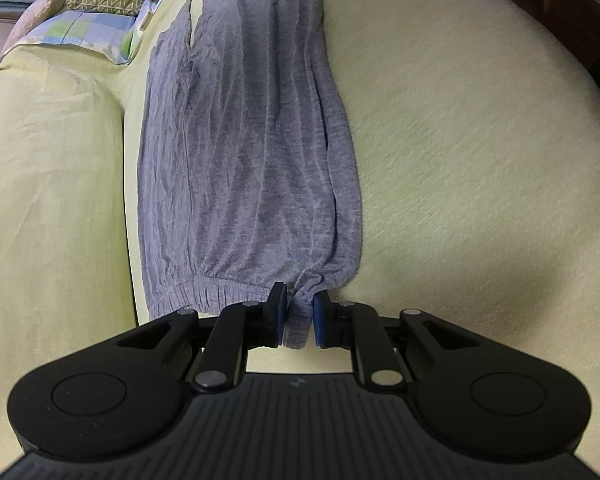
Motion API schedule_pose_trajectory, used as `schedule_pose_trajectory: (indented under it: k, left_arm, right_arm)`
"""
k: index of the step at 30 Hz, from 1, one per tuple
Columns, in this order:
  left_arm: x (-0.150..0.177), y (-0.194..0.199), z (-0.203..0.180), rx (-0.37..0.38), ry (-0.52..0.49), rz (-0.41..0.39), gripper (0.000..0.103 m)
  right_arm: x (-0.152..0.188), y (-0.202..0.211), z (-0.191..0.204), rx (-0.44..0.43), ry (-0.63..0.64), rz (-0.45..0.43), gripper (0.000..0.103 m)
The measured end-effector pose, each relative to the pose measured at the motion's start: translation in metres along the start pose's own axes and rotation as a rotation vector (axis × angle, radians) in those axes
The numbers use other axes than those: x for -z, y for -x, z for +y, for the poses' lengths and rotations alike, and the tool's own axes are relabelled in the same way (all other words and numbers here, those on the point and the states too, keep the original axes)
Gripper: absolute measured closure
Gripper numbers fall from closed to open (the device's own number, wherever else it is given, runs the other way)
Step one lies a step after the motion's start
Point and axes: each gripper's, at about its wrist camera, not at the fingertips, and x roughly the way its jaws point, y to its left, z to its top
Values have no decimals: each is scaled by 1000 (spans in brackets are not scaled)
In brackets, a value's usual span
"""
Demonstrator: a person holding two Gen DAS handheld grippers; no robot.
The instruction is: Fold clothes
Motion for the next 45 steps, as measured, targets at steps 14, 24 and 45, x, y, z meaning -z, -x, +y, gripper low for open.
schedule_pose_trajectory:
  k: [14, 24, 45]
  left_arm:
    - [1, -1, 3, 7, 31, 11, 87]
    - [5, 11, 33, 40, 235, 8, 96]
    - [73, -5, 183, 433, 758, -80, 96]
  right_arm:
    - [10, -2, -2, 12, -12, 52, 99]
    - [13, 13, -30, -41, -44, 9, 103]
    - [-15, -50, -210, -581, -178, 43, 103]
